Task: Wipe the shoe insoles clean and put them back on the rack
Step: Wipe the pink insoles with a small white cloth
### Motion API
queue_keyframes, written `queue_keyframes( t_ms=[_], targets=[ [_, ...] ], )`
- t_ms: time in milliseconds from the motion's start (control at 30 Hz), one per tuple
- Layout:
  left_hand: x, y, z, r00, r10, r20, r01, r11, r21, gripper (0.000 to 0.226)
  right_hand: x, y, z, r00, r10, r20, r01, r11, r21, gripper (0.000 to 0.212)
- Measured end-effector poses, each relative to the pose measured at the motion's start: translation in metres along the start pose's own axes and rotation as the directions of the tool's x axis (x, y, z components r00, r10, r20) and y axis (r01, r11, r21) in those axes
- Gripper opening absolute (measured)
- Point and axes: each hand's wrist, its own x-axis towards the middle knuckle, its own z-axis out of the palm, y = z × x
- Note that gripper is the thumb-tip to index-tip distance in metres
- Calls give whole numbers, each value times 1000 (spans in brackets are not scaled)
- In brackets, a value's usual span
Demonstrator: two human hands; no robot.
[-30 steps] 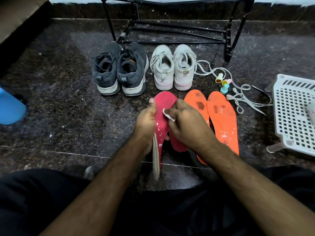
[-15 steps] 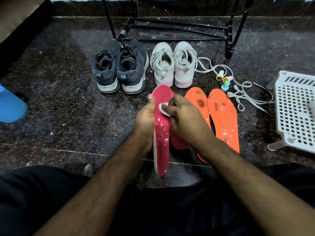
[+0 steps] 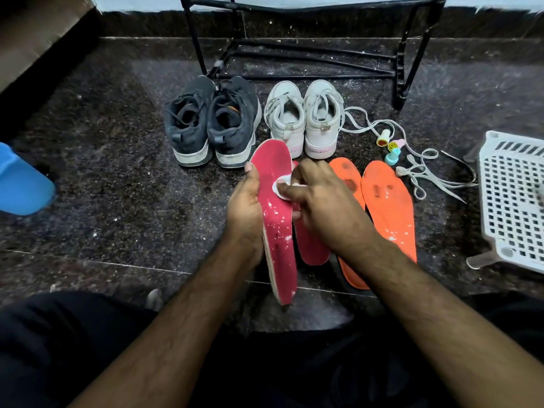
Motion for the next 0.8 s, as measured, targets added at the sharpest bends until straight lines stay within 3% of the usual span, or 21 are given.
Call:
queue_keyframes(
  t_ms=[67,133,233,367,467,533,667,800],
  targets=[
    [2,1,-3,999,11,-31,-9,997,72,58,-1,2,-5,1000,0,-28,1,998,60,26],
    [1,0,-3,1000,-9,-22,11,994,112,60,-5,5,-11,988,92,-124,-72,985,155,34],
    [0,-2,3,999,-49,-9,50,993,102,55,-5,4,-16,954,196,-226,-164,975,153,40],
    [-6,-3,13,996,-84,-4,83,991,-108,55,0,-4,-1,993,80,-92,-72,994,88,35],
    [-2,-1,10,995,-98,-6,96,981,-169,57,-2,-5,-5,998,33,46,-39,991,127,29],
    [0,0,7,995,-97,-4,96,986,-137,54,-4,-2,-15,995,104,7,-103,969,226,29],
    [-9,-5,9,998,-61,-9,61,973,223,46,-3,7,-22,926,301,-228,-223,923,313,29],
    [-8,-8,12,994,-94,56,92,995,28,44,0,-14,-7,983,147,-107,-117,962,248,36]
  ],
)
